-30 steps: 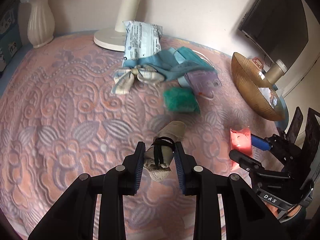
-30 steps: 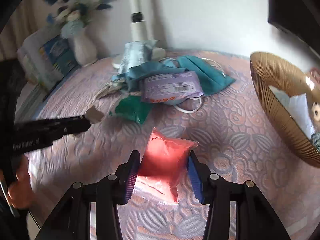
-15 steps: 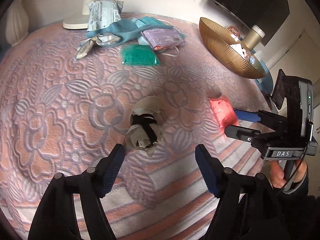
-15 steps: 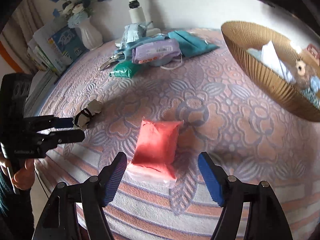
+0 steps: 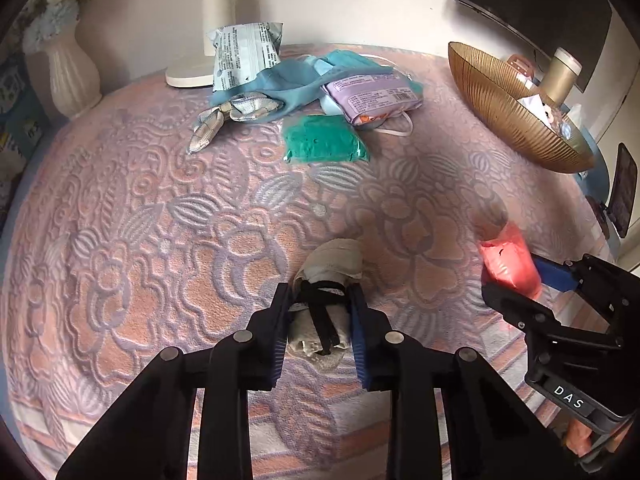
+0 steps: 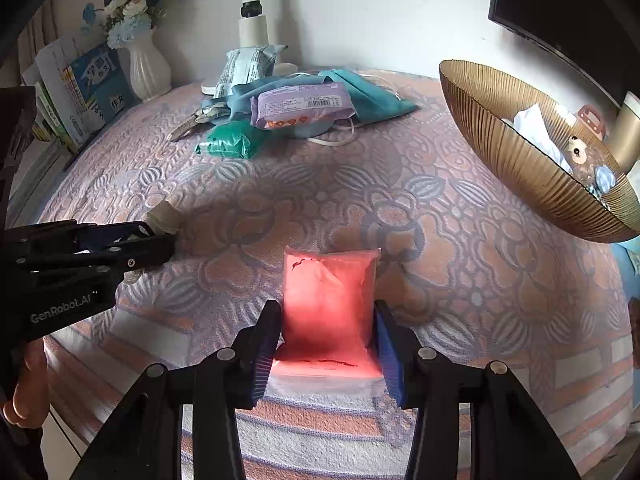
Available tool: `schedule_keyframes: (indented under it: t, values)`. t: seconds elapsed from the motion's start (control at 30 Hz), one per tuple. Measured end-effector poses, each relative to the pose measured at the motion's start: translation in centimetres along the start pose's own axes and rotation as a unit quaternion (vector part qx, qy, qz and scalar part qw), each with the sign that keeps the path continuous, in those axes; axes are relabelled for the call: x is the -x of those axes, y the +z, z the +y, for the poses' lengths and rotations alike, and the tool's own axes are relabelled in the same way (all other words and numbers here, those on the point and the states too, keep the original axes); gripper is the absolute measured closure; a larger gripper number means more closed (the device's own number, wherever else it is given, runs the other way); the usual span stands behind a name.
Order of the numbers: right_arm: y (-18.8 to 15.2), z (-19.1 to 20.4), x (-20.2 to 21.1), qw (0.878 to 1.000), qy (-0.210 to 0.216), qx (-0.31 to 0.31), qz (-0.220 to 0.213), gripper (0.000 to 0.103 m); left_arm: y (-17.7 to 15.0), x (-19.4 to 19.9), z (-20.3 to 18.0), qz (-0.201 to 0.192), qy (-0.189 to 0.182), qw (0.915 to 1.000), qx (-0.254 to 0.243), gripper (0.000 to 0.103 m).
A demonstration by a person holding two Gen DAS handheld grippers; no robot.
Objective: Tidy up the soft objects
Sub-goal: 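Grasp the plaid scrunchie with the left gripper while the right grasps the red pouch, then drop the scrunchie and red pouch into the amber bowl, opening both grippers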
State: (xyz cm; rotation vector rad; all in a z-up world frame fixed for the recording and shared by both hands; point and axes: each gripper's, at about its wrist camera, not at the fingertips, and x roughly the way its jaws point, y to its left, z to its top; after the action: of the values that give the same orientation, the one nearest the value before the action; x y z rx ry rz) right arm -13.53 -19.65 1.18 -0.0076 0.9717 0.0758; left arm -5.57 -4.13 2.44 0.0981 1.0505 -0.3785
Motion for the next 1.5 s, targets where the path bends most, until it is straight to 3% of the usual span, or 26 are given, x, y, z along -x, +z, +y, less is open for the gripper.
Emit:
schedule_keyframes:
  t: [0.17,0.33,0.53,0.63,0.8,0.9,0.97,1.0,1.03,1.1,1.13,1.3,1.5]
  values:
    - [0.1,-1.1,1.2,1.0,0.029,-0.005,-0.005,0.061,1.5,1.5,-1.9,-0.022,-0.001,0.9997,-0.01,0.079]
    - [2.1,-4.0,6.0,0.998,0.019,-0.014,-0.063,0.061,5.4,4.3,-4.8,-0.073,-0.017,0.9966,-0.033,0.079]
    - [6.3,-11.6,12.2,0.987,-0.007,-0.067,-0.149,0.061,12.1,6.4,-10.0,-0.136,-0.045,0.9877,-0.064,0.079]
    - [8.6,-16.3,13.8,0.978,-0.038,-0.111,-0.174,0.061,15.5,6.0,-12.6,-0.146,-0.059,0.9848,-0.074,0.079]
    - [12.1,-23.1,12.8,0.971,-0.016,-0.181,-0.153,0.061,18.8,4.1,-16.4,-0.144,-0.088,0.982,-0.085,0.079]
    - [13.8,-25.0,11.6,0.97,-0.033,-0.192,-0.143,0.061,19.9,2.8,-18.1,-0.143,-0.087,0.9816,-0.092,0.077]
    - [15.1,-25.3,10.8,0.972,-0.035,-0.188,-0.138,0.061,20.5,2.1,-19.2,-0.147,-0.086,0.98,-0.102,0.068]
    - [15.5,-25.4,10.6,0.973,-0.04,-0.185,-0.135,0.061,20.6,1.9,-19.6,-0.15,-0.08,0.9798,-0.106,0.057]
    - [15.9,-25.4,10.4,0.973,-0.047,-0.181,-0.133,0.057,20.7,1.8,-19.9,-0.149,-0.07,0.9803,-0.109,0.043]
    - [16.2,-25.4,10.6,0.972,-0.067,-0.179,-0.139,0.045,20.3,2.3,-19.8,-0.156,-0.056,0.9797,-0.113,0.03]
    - [16.1,-25.3,10.8,0.971,-0.075,-0.177,-0.142,0.041,19.9,2.8,-19.5,-0.163,-0.057,0.9787,-0.112,0.03]
    - [14.4,-23.9,11.9,0.973,-0.068,-0.167,-0.141,0.041,18.2,5.2,-15.7,-0.17,-0.07,0.9799,-0.076,0.03]
    - [13.1,-18.4,13.3,0.981,-0.011,-0.135,-0.142,0.041,15.4,10.4,-9.9,-0.204,-0.08,0.9756,-0.014,0.03]
